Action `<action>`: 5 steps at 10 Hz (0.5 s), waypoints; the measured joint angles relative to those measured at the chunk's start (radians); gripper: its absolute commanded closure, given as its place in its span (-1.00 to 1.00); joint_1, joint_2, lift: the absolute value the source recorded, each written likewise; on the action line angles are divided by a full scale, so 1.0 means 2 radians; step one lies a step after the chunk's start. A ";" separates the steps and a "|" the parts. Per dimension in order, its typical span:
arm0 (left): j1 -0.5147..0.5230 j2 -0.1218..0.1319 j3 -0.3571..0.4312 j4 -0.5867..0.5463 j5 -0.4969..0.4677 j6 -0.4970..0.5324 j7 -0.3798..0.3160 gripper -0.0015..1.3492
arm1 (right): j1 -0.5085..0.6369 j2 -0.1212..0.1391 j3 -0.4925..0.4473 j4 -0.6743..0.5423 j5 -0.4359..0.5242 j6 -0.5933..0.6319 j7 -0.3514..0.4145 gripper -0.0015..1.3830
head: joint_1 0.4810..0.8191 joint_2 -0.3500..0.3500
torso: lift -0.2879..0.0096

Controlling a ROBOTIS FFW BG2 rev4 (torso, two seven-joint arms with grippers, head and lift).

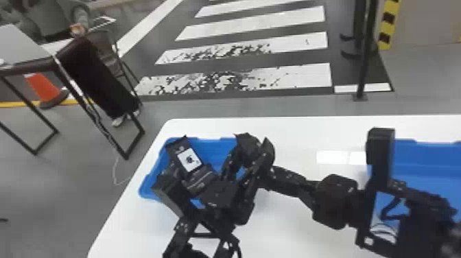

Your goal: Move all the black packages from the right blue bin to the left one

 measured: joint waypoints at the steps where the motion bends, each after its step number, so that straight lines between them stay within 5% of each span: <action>1: 0.002 0.000 0.001 -0.003 -0.009 0.001 0.002 0.80 | -0.001 0.000 0.000 0.002 -0.002 -0.002 0.000 0.73 | 0.27 1.00 | 0.05; 3: 0.002 -0.001 0.000 -0.004 -0.022 -0.012 0.006 0.80 | -0.002 0.000 0.000 0.005 -0.003 -0.006 0.000 0.70 | 0.27 1.00 | 0.05; 4: 0.000 -0.001 0.000 -0.004 -0.023 -0.012 0.010 0.80 | -0.003 0.001 0.001 0.010 -0.007 -0.016 0.001 0.37 | 0.27 1.00 | 0.05; 5: -0.004 -0.001 0.009 -0.003 -0.031 -0.011 0.016 0.80 | -0.003 0.002 0.002 0.022 -0.018 -0.030 0.004 -0.29 | 0.27 1.00 | 0.05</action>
